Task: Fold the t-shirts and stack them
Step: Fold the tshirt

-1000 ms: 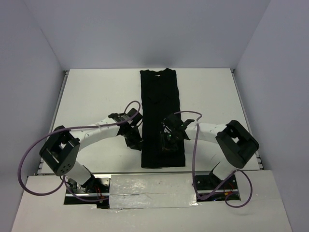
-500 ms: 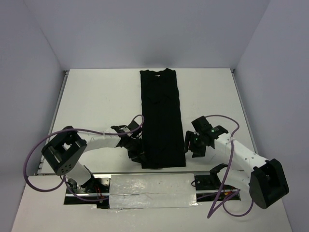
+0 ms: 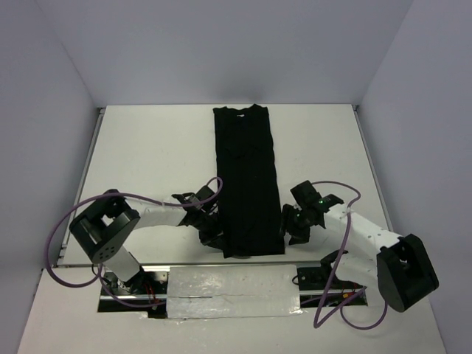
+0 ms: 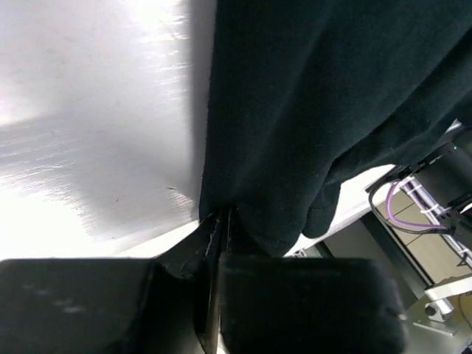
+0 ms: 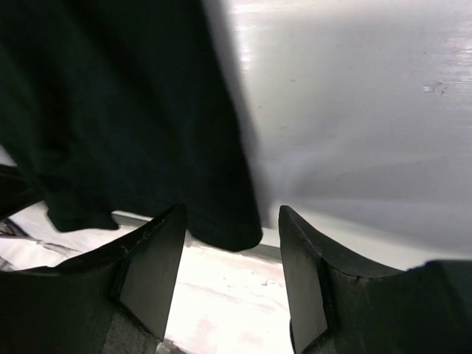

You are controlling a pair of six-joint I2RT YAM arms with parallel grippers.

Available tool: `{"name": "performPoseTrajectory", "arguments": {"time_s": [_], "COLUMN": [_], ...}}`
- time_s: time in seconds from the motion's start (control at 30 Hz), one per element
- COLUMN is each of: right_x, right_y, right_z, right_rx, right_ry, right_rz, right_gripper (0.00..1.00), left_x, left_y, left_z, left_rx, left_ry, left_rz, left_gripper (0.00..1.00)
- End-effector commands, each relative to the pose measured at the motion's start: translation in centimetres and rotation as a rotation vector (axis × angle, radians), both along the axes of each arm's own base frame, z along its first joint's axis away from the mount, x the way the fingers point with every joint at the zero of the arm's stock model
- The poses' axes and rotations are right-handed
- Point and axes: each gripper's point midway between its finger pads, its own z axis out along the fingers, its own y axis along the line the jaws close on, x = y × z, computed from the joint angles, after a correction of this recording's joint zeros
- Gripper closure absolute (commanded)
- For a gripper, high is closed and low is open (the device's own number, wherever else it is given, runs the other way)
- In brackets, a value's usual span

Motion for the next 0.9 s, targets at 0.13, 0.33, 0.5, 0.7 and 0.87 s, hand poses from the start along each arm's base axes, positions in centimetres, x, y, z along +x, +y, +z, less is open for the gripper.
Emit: {"name": "performPoseTrajectory", "arguments": {"time_s": [0.13, 0.33, 0.5, 0.7, 0.87], "right_x": [-2.0, -2.9, -2.4, -2.4, -2.7], "right_y": [0.6, 1.0, 1.2, 1.2, 0.9], "right_z": [-1.0, -2.1, -2.6, -2.6, -2.8], "right_rx": [0.021, 0.062, 0.051, 0.049, 0.034], "right_ry": [0.026, 0.036, 0.033, 0.026, 0.028], "right_rz": [-0.002, -0.020, -0.008, 0.000, 0.011], "right_gripper": [0.41, 0.45, 0.48, 0.54, 0.52], "left_x": [-0.2, -0.2, -0.4, -1.4, -0.1], "left_y": [2.5, 3.3, 3.8, 4.2, 4.8], "left_z": [-1.7, -1.1, -0.9, -1.2, 2.0], "left_rx": [0.155, 0.187, 0.202, 0.228, 0.247], "left_ry": [-0.003, -0.023, -0.041, -0.016, -0.126], "left_rz": [0.053, 0.072, 0.090, 0.082, 0.114], "left_gripper": [0.77, 0.40, 0.52, 0.69, 0.26]}}
